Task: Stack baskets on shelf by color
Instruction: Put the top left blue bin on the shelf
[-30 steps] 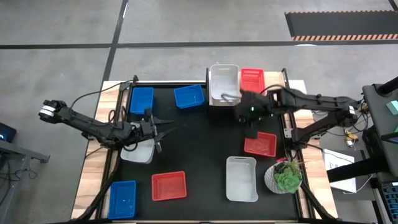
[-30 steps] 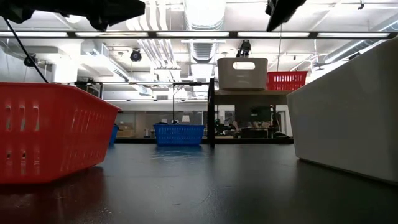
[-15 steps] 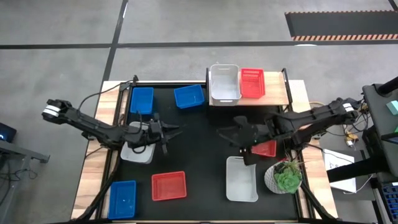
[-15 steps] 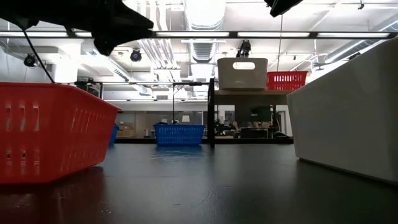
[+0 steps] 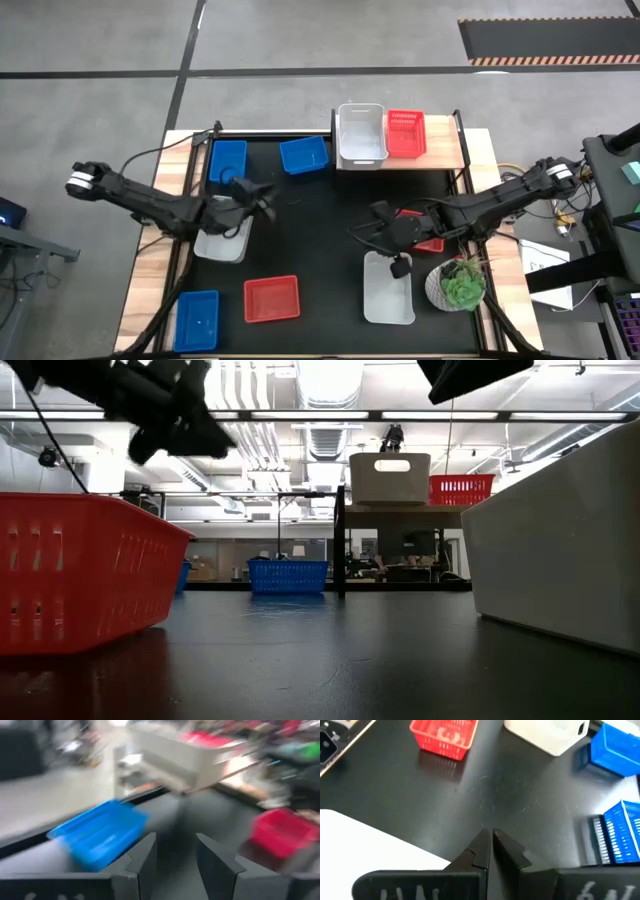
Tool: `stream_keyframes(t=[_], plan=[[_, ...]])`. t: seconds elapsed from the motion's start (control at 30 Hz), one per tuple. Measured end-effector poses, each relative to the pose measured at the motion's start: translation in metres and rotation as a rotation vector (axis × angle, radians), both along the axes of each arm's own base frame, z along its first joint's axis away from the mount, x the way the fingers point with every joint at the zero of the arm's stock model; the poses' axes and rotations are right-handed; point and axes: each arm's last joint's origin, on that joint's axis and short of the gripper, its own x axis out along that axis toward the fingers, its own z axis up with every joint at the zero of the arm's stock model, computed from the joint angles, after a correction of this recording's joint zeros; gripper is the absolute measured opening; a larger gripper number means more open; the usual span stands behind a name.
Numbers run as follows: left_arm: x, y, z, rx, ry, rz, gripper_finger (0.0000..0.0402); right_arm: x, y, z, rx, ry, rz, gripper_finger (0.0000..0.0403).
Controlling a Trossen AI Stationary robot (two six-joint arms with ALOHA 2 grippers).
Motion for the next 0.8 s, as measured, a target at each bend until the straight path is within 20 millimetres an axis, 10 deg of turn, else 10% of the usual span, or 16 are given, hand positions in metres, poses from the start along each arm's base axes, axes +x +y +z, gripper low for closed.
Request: stream_keyframes(t=[0.5,0.8], plan=[[-0.027,0.123,-0.010,-0.561,0.531,0.330,0.0118,-0.012,-0.004,0.008,-0.061,-0.119,0.079,0.0013],[-0.022,0.157,-0.044,-0.628,0.717,0.431,0.0118,-0.013,-0.004,0.004,-0.080,-0.116,0.093,0.0013]])
